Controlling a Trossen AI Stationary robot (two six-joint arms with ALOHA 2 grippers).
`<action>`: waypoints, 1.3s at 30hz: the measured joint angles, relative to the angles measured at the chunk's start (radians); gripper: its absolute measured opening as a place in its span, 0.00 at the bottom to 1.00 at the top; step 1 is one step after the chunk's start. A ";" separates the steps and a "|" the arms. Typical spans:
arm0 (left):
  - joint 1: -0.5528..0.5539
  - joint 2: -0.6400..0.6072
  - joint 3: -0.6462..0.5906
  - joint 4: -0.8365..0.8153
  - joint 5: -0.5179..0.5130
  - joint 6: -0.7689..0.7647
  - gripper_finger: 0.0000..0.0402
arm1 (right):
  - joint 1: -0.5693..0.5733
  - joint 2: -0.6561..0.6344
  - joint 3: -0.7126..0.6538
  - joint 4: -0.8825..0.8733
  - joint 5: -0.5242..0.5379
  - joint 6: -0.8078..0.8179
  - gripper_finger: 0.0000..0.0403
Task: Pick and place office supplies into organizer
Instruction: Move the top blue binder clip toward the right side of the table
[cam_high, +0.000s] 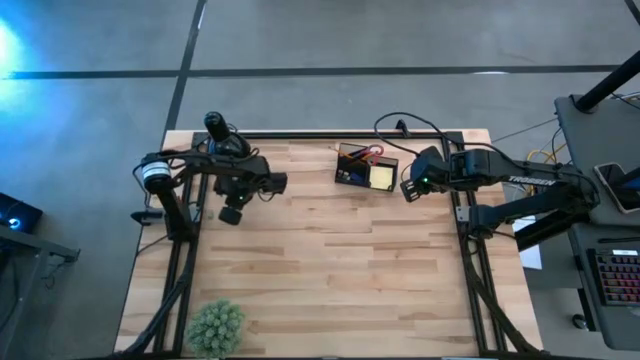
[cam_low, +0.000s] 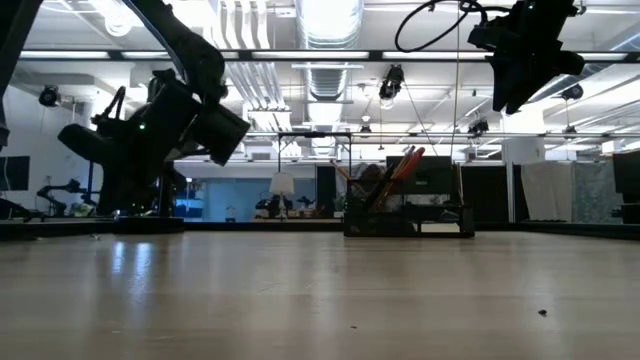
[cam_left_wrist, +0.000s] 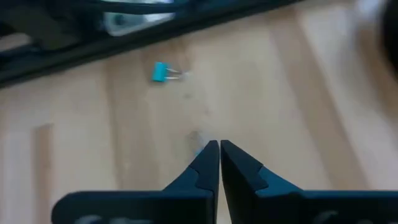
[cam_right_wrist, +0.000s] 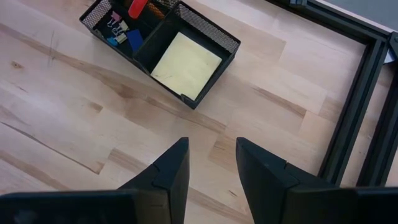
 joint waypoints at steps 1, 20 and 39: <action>0.000 0.000 -0.010 -0.002 0.022 0.000 0.00 | 0.000 0.000 0.000 0.000 0.000 0.000 0.31; 0.005 0.045 -0.123 0.124 0.102 -0.029 0.00 | 0.000 0.000 0.000 0.000 0.000 0.000 0.31; 0.033 0.026 -0.109 0.084 0.023 -0.029 0.00 | 0.000 0.000 0.000 0.000 0.000 0.000 0.31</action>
